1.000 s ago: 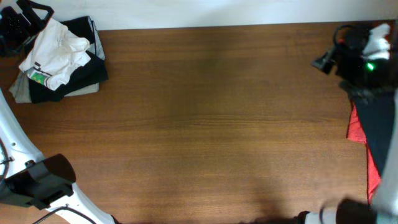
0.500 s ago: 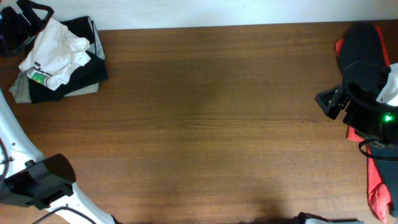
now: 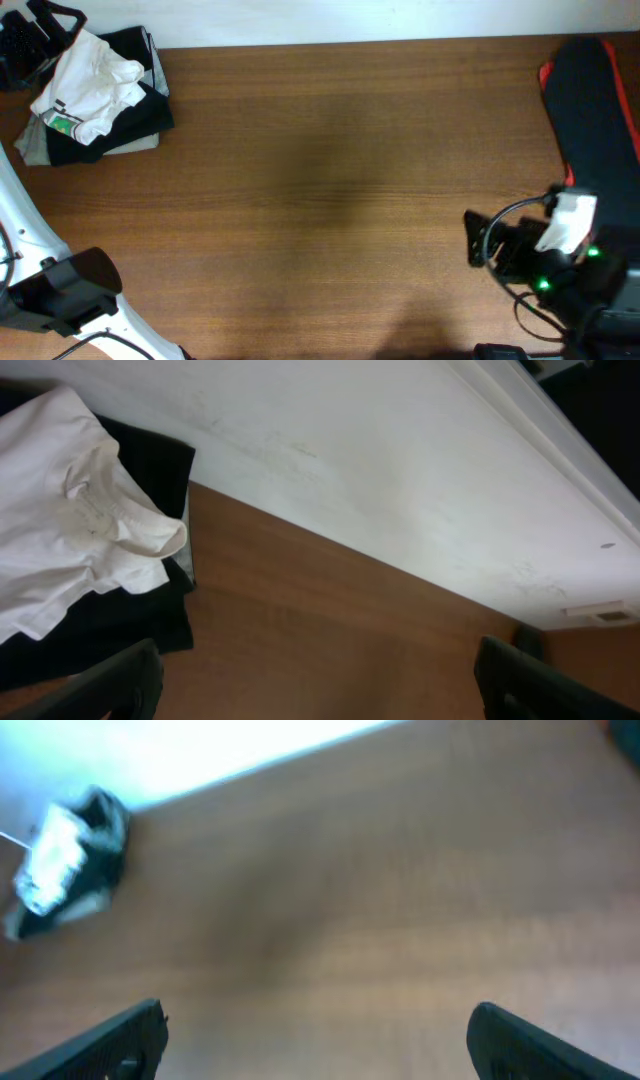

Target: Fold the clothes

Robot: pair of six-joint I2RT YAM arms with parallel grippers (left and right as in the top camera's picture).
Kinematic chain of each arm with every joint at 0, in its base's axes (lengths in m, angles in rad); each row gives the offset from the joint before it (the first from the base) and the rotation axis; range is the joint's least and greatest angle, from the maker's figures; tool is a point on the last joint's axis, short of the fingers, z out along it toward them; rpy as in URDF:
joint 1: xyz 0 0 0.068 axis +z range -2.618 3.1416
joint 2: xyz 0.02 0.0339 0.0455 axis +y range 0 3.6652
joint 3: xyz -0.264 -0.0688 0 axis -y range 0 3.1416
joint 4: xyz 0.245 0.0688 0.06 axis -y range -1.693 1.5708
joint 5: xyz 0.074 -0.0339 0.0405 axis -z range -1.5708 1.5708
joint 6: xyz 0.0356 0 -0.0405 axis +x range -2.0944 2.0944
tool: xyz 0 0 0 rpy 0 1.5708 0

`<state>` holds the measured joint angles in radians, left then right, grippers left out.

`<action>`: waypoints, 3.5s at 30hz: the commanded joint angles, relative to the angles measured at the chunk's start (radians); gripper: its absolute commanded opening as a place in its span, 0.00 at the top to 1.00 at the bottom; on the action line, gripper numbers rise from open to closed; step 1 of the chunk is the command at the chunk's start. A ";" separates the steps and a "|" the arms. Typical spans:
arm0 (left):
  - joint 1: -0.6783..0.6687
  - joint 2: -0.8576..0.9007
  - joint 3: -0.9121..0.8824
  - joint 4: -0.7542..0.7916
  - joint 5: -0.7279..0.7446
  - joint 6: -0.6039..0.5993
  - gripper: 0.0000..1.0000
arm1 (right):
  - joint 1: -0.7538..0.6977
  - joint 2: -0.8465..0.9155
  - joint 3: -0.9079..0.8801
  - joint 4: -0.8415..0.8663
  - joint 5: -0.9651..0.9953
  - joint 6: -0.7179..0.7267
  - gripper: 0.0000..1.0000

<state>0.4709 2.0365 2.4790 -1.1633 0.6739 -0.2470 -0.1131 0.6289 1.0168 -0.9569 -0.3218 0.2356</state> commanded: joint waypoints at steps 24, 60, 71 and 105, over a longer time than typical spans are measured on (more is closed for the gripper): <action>0.005 -0.007 0.007 0.002 0.011 0.001 0.01 | 0.099 -0.626 -1.011 0.884 0.248 -0.277 0.01; -0.338 -0.615 -0.750 -0.002 0.011 0.001 0.01 | 0.099 -0.626 -1.011 0.886 0.237 -0.277 0.01; -0.462 -1.531 -1.988 1.213 -0.304 0.001 0.01 | 0.099 -0.626 -1.011 0.886 0.237 -0.277 0.01; -0.440 -2.031 -2.470 1.082 -0.648 0.196 0.01 | 0.099 -0.626 -1.011 0.886 0.237 -0.277 0.01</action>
<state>0.0257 0.0139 0.0147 -0.0792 0.0395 -0.0704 -0.0223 0.0101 0.0139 -0.0696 -0.0929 -0.0353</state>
